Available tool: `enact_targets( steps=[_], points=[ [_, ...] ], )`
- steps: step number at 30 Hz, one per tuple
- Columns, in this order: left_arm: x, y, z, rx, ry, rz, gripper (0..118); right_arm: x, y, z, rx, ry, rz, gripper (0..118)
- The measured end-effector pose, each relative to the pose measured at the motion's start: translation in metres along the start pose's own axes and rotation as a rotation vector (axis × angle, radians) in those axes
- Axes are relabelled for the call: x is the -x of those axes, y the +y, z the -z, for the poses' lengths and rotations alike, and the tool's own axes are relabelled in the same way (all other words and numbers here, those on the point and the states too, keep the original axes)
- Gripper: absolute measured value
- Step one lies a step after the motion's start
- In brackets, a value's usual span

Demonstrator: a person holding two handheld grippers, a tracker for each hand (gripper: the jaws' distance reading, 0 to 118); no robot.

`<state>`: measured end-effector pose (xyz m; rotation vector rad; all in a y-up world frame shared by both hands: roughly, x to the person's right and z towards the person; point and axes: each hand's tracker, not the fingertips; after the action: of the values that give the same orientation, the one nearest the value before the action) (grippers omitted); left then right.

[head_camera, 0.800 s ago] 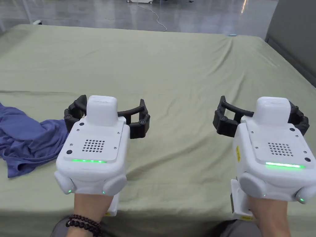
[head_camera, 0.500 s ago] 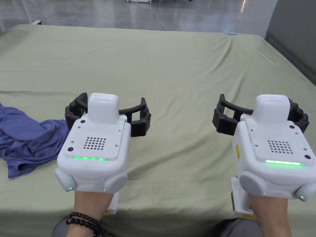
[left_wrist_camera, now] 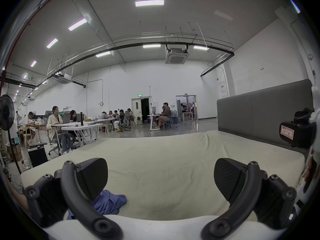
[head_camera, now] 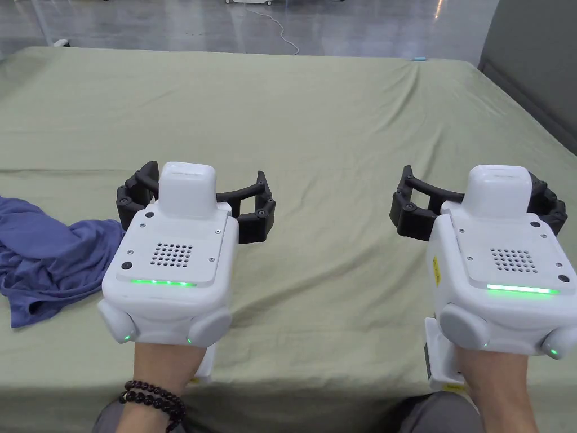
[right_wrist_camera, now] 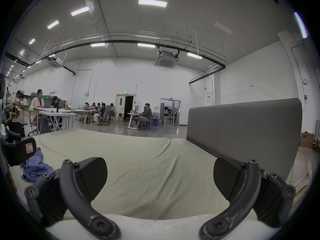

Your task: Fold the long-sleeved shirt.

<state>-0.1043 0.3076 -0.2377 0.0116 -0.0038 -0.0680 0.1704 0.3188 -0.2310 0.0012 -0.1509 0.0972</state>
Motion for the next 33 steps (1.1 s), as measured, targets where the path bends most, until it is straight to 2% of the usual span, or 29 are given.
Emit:
enact_targets(
  steps=[33],
  points=[
    [0.0035,-0.0045,-0.0021,0.007,0.004,-0.015,118,0.0006,-0.0047,-0.0013,0.002,-0.006,-0.011,118]
  ],
)
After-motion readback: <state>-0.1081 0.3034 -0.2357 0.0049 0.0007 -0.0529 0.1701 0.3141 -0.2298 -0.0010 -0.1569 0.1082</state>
